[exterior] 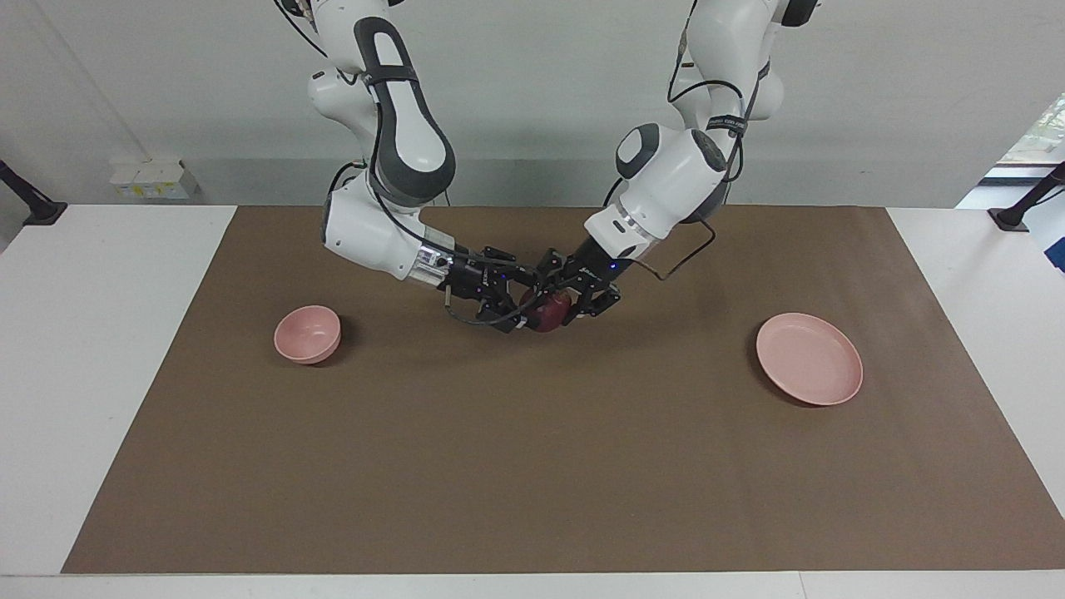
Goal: Move apple from plate to bowl
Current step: 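Close the right gripper on the apple held by the left gripper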
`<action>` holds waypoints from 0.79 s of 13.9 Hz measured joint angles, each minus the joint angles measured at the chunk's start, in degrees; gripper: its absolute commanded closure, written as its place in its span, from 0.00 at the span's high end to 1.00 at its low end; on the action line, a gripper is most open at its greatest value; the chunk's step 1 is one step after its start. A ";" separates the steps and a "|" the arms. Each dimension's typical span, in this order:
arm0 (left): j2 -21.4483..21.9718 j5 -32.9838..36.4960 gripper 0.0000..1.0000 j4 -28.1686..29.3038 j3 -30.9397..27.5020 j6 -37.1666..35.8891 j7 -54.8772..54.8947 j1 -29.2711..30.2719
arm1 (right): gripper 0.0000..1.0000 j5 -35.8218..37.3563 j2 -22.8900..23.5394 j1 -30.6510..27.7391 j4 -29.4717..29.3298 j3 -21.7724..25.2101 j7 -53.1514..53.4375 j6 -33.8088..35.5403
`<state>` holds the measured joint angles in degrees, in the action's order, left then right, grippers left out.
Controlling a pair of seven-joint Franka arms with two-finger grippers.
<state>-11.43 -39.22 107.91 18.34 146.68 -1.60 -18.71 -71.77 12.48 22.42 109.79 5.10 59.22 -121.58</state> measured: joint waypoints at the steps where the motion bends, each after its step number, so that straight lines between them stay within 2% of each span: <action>1: 0.00 -0.08 0.00 -0.46 0.14 0.00 -0.39 0.03 | 1.00 0.00 -0.05 -0.18 -0.24 0.00 0.00 0.20; 2: 0.01 -0.20 0.00 -0.95 0.33 0.00 -0.98 0.06 | 1.00 0.00 -0.13 -0.29 -0.41 0.00 0.00 0.36; 3: 0.02 -0.33 0.00 -1.33 0.53 0.00 -1.44 0.06 | 0.82 0.00 -0.15 -0.33 -0.50 0.01 0.00 0.44; 5: 0.09 -0.73 0.00 -1.88 0.81 0.06 -1.85 0.09 | 0.00 0.02 -0.17 -0.33 -0.51 0.02 -0.15 0.97; 7: 0.26 -0.93 0.09 -2.05 0.84 -0.03 -1.83 0.20 | 0.00 0.03 -0.25 -0.35 -0.62 0.07 -0.44 1.45; 8: 0.36 -0.98 0.18 -2.05 0.87 -0.03 -1.83 0.20 | 0.00 0.09 -0.32 -0.37 -0.66 0.13 -0.89 1.62; 9: 0.42 -1.06 0.35 -2.05 0.89 -0.03 -1.84 0.20 | 0.00 0.11 -0.37 -0.38 -0.67 0.18 -1.35 1.74; 10: 0.45 -1.12 0.63 -2.05 0.89 -0.03 -1.85 0.20 | 0.00 0.12 -0.40 -0.39 -0.68 0.20 -1.61 1.78; 11: 0.49 -1.15 1.00 -2.05 0.90 -0.03 -1.85 0.20 | 0.00 0.12 -0.42 -0.39 -0.69 0.20 -1.71 1.80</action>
<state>-10.94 -40.37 105.87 19.24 146.65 -3.46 -18.51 -71.66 12.05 22.02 109.10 5.31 57.50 -119.78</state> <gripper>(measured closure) 0.339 0.220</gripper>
